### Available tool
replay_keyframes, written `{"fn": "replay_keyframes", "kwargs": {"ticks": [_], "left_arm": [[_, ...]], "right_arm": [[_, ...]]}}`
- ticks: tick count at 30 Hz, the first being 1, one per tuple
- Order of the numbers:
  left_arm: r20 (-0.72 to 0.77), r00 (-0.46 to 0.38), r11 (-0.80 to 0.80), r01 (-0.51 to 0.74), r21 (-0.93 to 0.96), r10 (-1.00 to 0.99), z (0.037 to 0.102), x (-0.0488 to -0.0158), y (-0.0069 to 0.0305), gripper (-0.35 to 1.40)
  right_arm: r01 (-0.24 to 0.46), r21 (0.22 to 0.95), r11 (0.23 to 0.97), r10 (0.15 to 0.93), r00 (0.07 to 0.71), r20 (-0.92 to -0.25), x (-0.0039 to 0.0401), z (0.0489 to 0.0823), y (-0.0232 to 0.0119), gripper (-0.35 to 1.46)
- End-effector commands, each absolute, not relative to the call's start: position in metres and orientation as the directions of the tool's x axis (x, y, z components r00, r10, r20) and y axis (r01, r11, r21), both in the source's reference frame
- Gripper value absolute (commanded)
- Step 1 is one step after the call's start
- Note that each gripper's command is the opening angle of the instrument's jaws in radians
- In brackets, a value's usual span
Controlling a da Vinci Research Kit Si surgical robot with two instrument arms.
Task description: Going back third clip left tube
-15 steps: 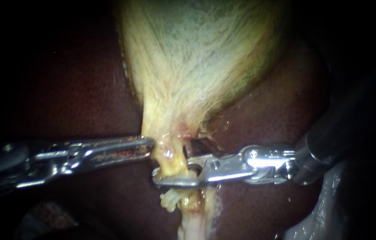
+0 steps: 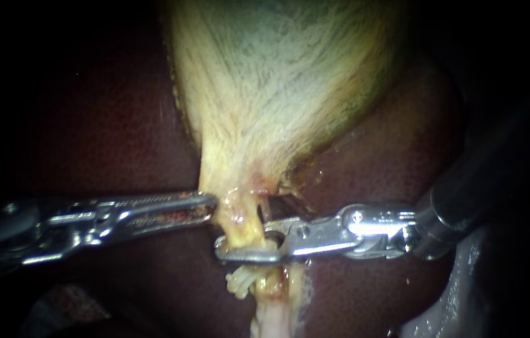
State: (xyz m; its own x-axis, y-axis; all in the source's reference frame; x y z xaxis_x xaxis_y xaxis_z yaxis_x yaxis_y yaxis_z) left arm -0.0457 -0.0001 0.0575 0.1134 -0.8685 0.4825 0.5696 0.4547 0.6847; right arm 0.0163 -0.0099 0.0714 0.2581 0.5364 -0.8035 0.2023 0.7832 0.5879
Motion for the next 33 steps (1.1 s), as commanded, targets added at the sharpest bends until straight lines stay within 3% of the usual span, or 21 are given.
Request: {"fn": "replay_keyframes", "kwargs": {"ticks": [1, 14, 26, 33], "left_arm": [[0.483, 0.113, 0.455, 0.57, 0.685, -0.869, 0.0575, -0.0457, -0.0001, -0.35], [0.483, 0.113, 0.455, 0.569, 0.685, -0.868, 0.0572, -0.0456, -0.0002, -0.35], [0.483, 0.114, 0.456, 0.568, 0.685, -0.868, 0.0572, -0.0453, -0.0003, -0.35], [0.483, 0.113, 0.455, 0.57, 0.684, -0.868, 0.0573, -0.0452, -0.0003, -0.35]], "right_arm": [[0.202, 0.587, 0.784, 0.536, 0.259, -0.804, 0.0165, 0.0716, -0.0101, 0.39], [0.191, 0.592, 0.783, 0.54, 0.265, -0.799, 0.0159, 0.0744, -0.0113, 0.55], [0.147, 0.607, 0.781, 0.562, 0.259, -0.786, 0.0099, 0.0728, -0.0106, 0.56], [0.106, 0.611, 0.784, 0.574, 0.249, -0.78, 0.0071, 0.0702, -0.0076, 0.58]]}}
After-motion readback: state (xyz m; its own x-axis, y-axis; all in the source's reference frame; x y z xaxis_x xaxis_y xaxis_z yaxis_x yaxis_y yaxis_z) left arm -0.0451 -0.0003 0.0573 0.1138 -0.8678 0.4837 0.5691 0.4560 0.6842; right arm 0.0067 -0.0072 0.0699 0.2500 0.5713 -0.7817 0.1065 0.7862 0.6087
